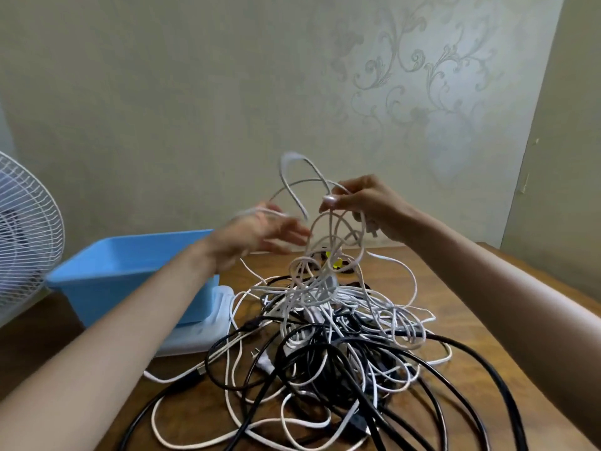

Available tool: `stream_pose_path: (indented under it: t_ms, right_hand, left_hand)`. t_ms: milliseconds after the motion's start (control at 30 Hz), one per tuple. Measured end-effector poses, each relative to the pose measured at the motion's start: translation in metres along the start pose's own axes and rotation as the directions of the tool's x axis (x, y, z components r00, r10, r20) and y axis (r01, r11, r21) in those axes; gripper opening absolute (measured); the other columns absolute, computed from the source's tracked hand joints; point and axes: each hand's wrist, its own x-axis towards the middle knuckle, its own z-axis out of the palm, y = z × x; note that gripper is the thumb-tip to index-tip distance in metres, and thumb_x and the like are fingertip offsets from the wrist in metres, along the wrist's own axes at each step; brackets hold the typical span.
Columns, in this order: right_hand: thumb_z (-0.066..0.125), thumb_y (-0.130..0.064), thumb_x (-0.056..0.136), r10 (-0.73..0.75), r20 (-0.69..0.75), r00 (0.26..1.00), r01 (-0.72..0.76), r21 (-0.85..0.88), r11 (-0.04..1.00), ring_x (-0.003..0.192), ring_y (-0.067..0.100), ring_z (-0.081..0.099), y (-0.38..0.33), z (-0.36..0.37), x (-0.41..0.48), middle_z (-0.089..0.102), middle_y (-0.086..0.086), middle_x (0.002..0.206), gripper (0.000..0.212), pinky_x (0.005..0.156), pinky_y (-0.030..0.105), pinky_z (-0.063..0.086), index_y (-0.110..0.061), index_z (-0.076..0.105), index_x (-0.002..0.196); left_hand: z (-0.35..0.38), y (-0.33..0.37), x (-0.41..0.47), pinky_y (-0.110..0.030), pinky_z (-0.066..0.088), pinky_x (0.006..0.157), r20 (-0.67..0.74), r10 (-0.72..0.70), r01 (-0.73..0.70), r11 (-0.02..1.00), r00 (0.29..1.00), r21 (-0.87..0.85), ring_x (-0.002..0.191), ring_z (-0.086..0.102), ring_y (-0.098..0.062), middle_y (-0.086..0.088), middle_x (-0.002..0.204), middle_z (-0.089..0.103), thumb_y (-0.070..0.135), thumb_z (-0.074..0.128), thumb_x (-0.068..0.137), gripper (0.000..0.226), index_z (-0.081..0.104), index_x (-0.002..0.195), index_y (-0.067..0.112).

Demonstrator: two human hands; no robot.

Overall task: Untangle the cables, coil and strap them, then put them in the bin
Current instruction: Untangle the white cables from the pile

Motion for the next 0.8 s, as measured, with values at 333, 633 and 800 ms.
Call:
stream_pose_path:
  t_ms: [333,633,800]
  right_hand:
    - [0.056,-0.007,0.092,-0.052,-0.157,0.986,0.081,0.181,0.980,0.043,0.001,0.042,0.032,-0.005,0.005,0.062,-0.005,0.052,0.020,0.040,0.013,0.026,-0.008,0.067,0.076]
    - [0.054,-0.004,0.093,-0.036,-0.137,0.990,0.073,0.278,0.958,0.037,0.002,0.031,0.036,0.000,0.014,0.060,-0.005,0.051,0.019,0.034,0.012,0.019,-0.007,0.066,0.079]
    - [0.067,-0.004,0.082,-0.044,-0.038,0.998,0.043,-0.025,0.999,0.043,0.004,0.038,0.053,0.007,0.003,0.065,-0.001,0.057,0.010,0.043,0.017,0.028,0.006,0.071,0.081]
  left_hand:
    - [0.036,-0.028,-0.001,-0.015,0.029,0.034,0.092,-0.179,0.149,0.953,0.980,0.265,0.034,0.045,-0.008,-0.015,0.082,0.072,0.028,0.030,0.104,0.031,0.050,0.115,0.008]
    - [0.055,-0.041,0.005,-0.024,0.047,0.075,0.068,-0.055,0.009,0.834,0.996,0.552,0.082,0.059,-0.013,0.000,0.090,0.063,0.028,0.073,0.082,0.025,0.060,0.098,0.015]
    - [0.070,-0.048,-0.009,-0.018,0.036,0.100,0.198,-0.097,-0.015,0.866,0.975,0.500,0.118,0.046,-0.009,0.003,0.127,0.051,0.033,0.070,0.084,0.043,0.062,0.120,0.013]
